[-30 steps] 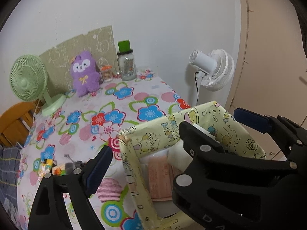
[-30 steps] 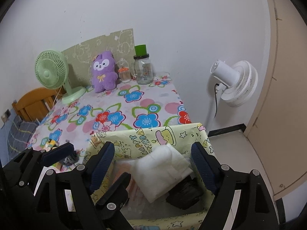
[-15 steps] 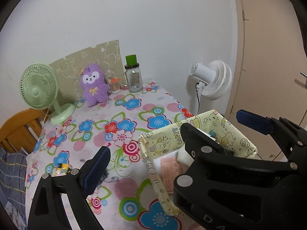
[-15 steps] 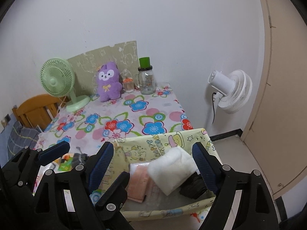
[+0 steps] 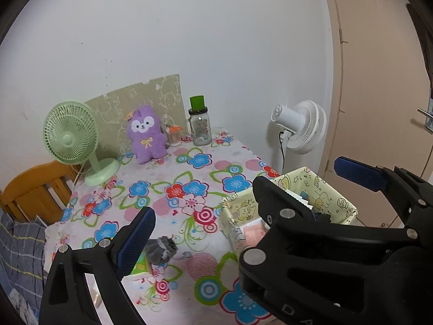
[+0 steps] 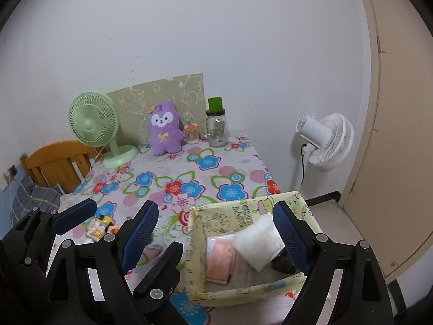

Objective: Organize soft objects
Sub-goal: 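Withdraw both grippers from the box back over the table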

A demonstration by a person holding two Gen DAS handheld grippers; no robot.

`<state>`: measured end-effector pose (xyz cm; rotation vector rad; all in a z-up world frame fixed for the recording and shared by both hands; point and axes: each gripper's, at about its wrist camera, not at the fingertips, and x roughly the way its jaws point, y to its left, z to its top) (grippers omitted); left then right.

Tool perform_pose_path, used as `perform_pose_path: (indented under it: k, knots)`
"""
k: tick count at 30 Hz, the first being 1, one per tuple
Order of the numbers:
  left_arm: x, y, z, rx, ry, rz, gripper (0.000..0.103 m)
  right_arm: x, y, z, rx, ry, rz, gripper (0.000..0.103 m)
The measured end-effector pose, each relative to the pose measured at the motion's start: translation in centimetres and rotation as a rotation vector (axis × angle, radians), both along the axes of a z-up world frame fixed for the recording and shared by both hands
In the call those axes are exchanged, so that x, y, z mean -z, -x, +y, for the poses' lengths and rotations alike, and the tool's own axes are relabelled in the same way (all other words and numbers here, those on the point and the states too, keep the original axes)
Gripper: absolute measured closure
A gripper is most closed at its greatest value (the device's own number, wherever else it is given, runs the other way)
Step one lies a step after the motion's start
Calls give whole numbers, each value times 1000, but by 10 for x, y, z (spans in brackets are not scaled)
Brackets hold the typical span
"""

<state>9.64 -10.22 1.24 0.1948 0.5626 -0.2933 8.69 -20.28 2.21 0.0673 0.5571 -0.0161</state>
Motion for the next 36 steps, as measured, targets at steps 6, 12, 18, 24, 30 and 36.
perform_pose_path:
  k: [6, 12, 18, 24, 30, 36]
  knots:
    - [-6, 8, 22, -5, 8, -29, 6, -7, 6, 22, -4, 13, -17, 12]
    - [-8, 11, 49, -21, 8, -40, 6, -9, 8, 49, -22, 21, -32, 10]
    - [-7, 12, 76, -52, 3, -58, 6, -8, 7, 78, -44, 18, -43, 7]
    - [1, 6, 98, -76, 1, -44, 6, -1, 1, 100, -44, 22, -46, 0]
    - [14, -4, 116, -105, 17, -14, 6, 13, -11, 120, -63, 36, -27, 0]
    - [32, -17, 135, -138, 21, 18, 6, 31, -24, 138, -85, 43, -20, 0]
